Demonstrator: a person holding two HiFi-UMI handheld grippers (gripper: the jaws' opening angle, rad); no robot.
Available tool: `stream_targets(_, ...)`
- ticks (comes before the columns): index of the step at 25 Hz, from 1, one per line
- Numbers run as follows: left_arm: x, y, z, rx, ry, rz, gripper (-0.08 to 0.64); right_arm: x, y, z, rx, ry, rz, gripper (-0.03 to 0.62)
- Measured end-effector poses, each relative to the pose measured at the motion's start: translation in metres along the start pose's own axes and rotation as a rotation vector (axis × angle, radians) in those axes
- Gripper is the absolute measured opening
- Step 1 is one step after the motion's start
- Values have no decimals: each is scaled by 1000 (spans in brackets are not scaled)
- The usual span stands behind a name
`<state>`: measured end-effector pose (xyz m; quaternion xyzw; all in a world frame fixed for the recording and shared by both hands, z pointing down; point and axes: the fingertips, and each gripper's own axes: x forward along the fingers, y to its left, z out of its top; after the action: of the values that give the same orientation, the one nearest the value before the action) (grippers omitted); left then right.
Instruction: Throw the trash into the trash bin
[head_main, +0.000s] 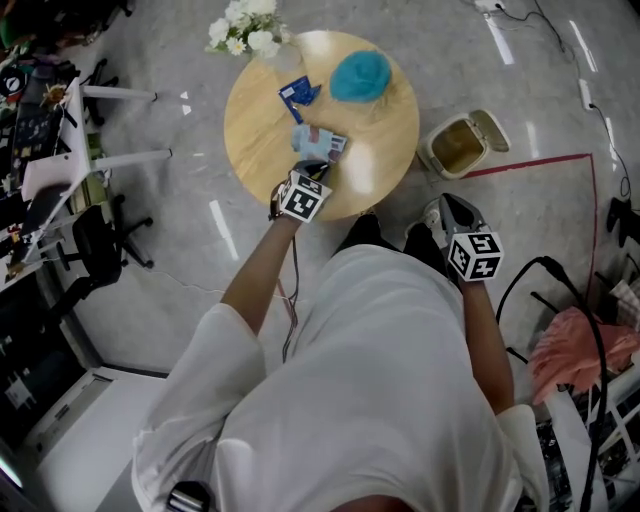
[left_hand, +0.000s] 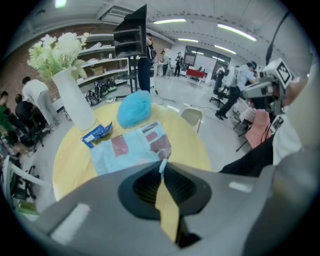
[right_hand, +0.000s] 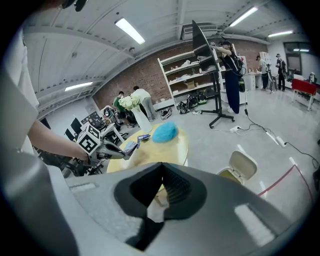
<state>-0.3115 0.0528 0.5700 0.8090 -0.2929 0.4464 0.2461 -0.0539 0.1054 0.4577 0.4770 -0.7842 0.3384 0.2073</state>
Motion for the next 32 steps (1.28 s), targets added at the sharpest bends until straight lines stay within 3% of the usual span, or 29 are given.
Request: stream_targets(32, 52, -118, 111, 153, 3, -106, 18, -80, -108, -31, 138, -56, -106, 0)
